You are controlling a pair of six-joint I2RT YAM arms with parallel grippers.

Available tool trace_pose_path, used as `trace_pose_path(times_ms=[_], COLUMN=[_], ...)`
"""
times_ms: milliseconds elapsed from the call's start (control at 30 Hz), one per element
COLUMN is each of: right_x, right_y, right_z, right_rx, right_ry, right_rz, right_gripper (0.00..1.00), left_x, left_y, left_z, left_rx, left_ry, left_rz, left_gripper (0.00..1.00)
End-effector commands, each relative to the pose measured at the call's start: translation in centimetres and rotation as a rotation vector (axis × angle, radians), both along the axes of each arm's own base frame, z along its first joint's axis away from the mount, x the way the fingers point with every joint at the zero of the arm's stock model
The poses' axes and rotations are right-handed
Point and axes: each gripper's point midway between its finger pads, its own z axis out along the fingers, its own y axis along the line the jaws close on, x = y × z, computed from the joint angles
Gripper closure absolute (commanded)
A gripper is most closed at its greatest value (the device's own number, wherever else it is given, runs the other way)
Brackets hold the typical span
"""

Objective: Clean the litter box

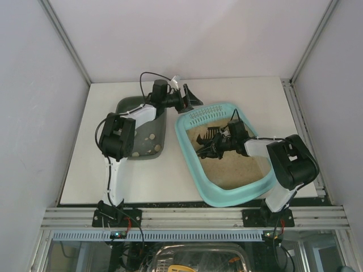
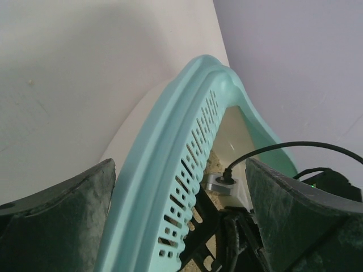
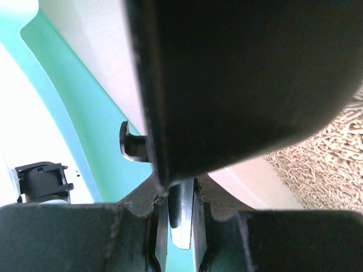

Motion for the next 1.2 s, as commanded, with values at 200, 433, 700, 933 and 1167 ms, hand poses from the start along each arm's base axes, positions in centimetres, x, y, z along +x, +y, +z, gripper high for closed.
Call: trace_pose_path(times_ms=[200,433,700,933,1167], right_x=[2.3,4.4,5.9,5.8,5.4], right_y=[0.8,0.6,-0.3,0.8,2.2], right_z=[-2.4,-1.2,0.7,-0.1,-0.2], right_rx=[0.047,0.03,-0.081,-0.025,0.122], right_ry=[0.077,0.046,-0.088,-0.156,-0.233], right_rz=[-0.199,-0.276,-0.297,-0.231,-0.241], right_gripper=[1.0,1.0,1.0,1.0,1.0], left_x=[-1.0,-1.4,-1.0,-0.9,-1.4], left_y=[1.4,1.5,1.6,1.6,1.7], left_z=[5.6,5.0,5.2,5.1,4.8], left_rx=[-0.1,-0.097,-0.099,-0.101,-0.097], left_ry=[-0.09,-0.074,-0.078,-0.069,-0.062], left_rz=[-0.011,-0.018,-0.012,-0.007,-0.01], left_gripper=[0.0,0.0,0.0,0.0,0.0])
